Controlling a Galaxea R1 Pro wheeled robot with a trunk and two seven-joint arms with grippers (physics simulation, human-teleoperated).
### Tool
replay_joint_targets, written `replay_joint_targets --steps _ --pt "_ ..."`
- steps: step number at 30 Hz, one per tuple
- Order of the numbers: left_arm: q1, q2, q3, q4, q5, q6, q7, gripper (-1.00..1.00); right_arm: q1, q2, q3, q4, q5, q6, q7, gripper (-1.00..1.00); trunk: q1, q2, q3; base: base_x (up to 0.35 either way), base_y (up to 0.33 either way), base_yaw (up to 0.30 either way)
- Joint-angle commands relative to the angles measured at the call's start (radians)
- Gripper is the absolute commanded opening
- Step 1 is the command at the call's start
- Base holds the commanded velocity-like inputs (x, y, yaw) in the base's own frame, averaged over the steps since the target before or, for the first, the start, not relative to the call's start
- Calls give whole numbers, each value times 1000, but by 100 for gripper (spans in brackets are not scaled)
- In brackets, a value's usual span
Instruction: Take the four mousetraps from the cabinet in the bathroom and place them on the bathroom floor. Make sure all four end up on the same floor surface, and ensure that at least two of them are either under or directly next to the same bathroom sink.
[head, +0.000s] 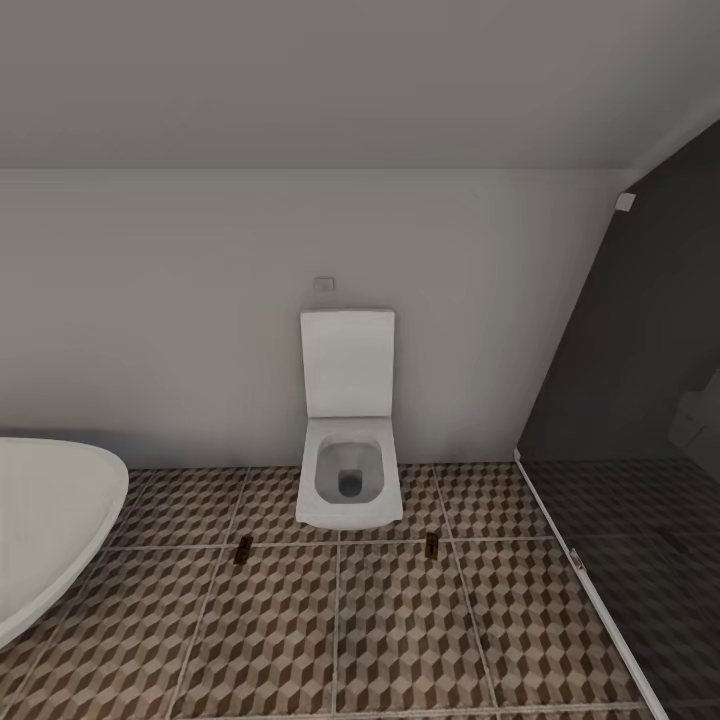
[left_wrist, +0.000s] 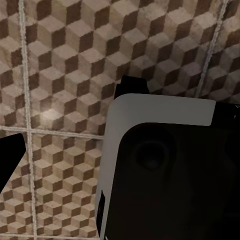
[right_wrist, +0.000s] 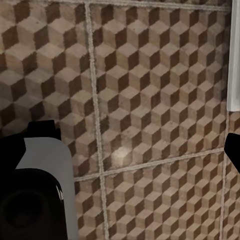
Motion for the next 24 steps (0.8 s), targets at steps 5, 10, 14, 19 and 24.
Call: replay_joint_targets --steps 5,10,14,19,24 --pt "-2 0 -8 -2 11 -3 -3 100 -1 0 8 4 -9 -7 0 100 0 -1 -1 0 0 0" --pt "-2 0 -8 -2 11 -3 -3 100 -1 0 8 4 -9 -7 0 100 0 -1 -1 0 0 0" --pt "-2 0 -8 -2 11 -3 -3 100 -1 0 8 4 -9 -7 0 100 0 -1 -1 0 0 0" --pt "-2 0 -8 -2 11 -3 -3 100 -1 0 8 4 -9 -7 0 100 0 -1 -1 0 0 0" --pt "-2 0 -8 -2 11 -3 -3 100 -1 0 8 4 -9 -7 0 100 0 -1 -1 0 0 0"
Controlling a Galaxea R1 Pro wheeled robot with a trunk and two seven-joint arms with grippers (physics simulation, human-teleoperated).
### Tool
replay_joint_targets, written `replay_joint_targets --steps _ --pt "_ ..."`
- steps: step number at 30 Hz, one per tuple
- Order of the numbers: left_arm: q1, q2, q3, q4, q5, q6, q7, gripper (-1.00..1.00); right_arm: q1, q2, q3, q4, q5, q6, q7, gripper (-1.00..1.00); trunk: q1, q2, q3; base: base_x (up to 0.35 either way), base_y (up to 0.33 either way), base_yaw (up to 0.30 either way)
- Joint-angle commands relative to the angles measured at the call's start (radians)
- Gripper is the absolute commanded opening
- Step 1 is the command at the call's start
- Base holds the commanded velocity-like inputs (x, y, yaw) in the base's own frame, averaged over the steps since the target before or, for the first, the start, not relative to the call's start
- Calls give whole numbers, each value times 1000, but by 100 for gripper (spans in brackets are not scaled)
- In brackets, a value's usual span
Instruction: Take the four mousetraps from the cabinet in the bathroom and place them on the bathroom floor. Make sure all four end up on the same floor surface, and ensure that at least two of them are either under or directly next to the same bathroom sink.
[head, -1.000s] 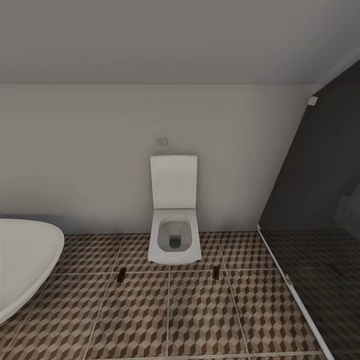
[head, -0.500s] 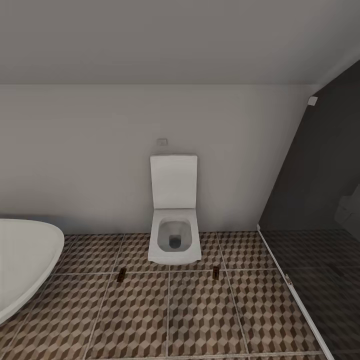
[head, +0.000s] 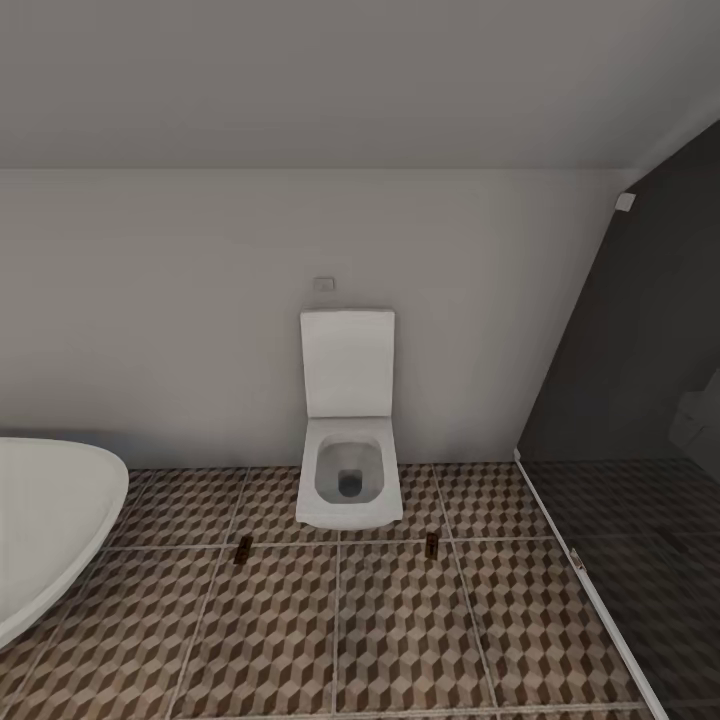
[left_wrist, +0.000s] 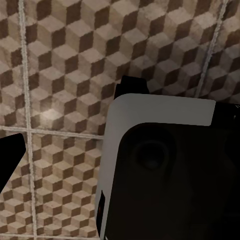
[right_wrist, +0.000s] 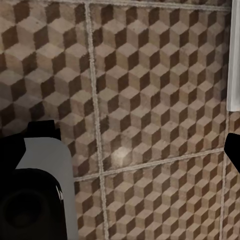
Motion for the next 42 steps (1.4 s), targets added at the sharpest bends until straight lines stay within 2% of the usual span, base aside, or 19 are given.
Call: replay_joint_targets --steps 1,42 --pt "-2 0 -8 -2 11 -3 -4 100 -1 0 8 4 -9 -7 0 100 0 -1 -1 0 0 0" --pt "-2 1 -8 -2 11 -3 -4 100 -1 0 8 4 -9 -7 0 100 0 -1 -1 0 0 0"
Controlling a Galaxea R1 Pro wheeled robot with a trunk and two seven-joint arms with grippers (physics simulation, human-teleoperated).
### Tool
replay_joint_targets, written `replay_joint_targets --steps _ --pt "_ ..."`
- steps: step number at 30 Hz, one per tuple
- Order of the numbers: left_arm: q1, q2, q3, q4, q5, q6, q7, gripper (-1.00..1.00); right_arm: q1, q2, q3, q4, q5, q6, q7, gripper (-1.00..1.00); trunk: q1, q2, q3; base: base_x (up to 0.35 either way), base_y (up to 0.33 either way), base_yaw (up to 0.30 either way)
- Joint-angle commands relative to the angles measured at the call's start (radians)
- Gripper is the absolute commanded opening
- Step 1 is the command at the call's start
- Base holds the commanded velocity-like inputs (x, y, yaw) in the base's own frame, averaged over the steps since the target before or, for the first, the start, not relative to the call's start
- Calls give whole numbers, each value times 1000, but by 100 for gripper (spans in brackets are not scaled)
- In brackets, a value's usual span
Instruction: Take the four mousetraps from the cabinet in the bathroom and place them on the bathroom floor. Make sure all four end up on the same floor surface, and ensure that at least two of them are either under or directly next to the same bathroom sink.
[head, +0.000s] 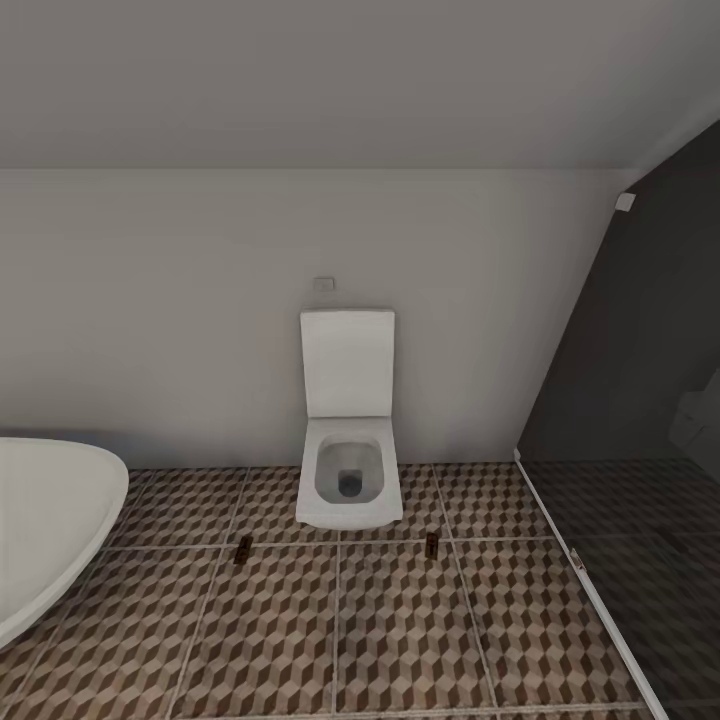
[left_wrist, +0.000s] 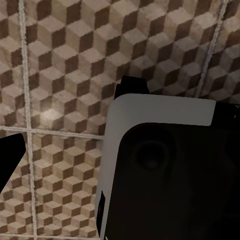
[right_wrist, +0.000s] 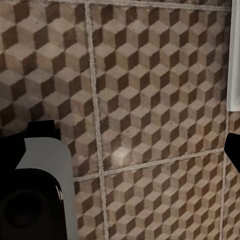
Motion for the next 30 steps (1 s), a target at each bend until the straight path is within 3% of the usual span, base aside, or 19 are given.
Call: replay_joint_targets --steps 1,30 --pt "-2 0 -8 -2 11 -3 -4 100 -1 1 8 4 -9 -7 0 100 0 -1 -1 0 0 0" --pt "-2 0 -8 -2 11 -3 -4 100 -1 1 8 4 -9 -7 0 100 0 -1 -1 0 0 0"
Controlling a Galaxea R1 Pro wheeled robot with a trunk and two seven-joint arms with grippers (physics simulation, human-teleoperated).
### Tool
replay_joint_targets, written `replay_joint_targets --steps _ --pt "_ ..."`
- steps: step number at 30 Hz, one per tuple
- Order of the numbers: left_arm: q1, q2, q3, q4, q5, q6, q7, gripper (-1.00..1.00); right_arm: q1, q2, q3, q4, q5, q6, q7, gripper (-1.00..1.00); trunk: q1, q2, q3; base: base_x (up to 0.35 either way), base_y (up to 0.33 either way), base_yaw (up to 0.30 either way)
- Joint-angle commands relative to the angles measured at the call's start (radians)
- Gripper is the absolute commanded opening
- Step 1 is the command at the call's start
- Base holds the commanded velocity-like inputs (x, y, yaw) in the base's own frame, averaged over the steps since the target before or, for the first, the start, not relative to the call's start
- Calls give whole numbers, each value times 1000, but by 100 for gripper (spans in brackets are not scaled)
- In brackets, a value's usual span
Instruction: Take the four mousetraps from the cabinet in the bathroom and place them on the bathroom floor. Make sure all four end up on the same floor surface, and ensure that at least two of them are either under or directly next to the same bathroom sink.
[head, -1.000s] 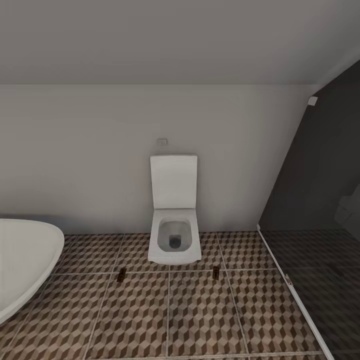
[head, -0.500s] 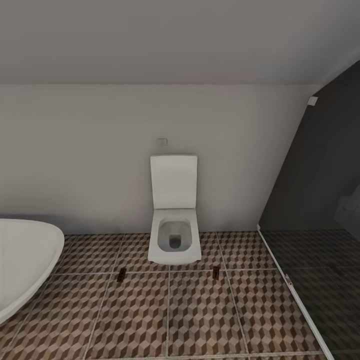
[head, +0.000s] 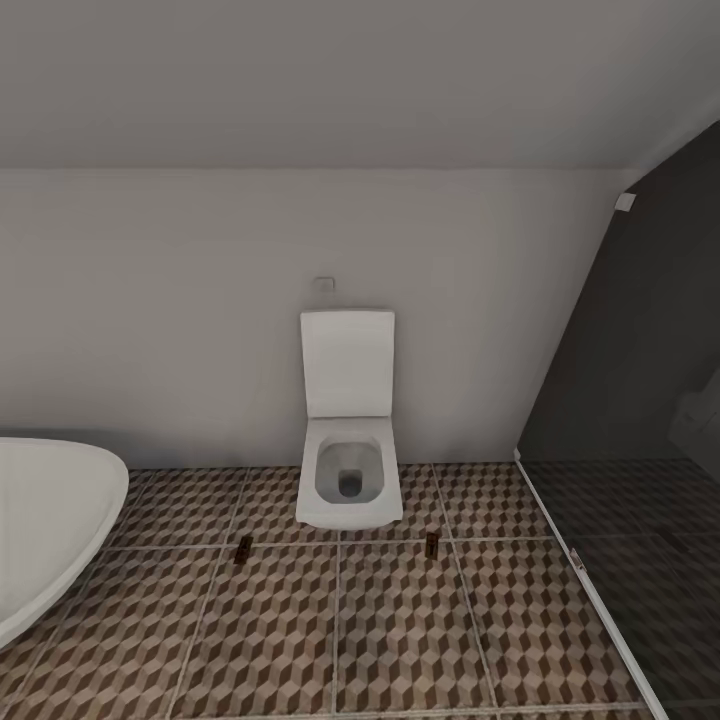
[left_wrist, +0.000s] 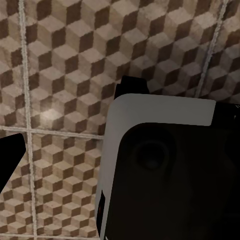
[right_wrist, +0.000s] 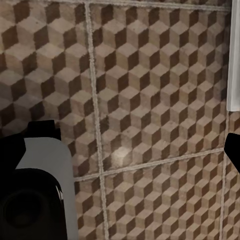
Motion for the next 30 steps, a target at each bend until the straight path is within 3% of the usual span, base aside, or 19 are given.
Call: replay_joint_targets --steps 1,30 --pt "-2 0 -8 -2 11 -3 -4 100 -1 1 8 4 -9 -7 0 100 0 -1 -1 0 0 0" --pt "-2 0 -8 -2 11 -3 -4 100 -1 1 8 4 -9 -7 0 100 0 -1 -1 0 0 0"
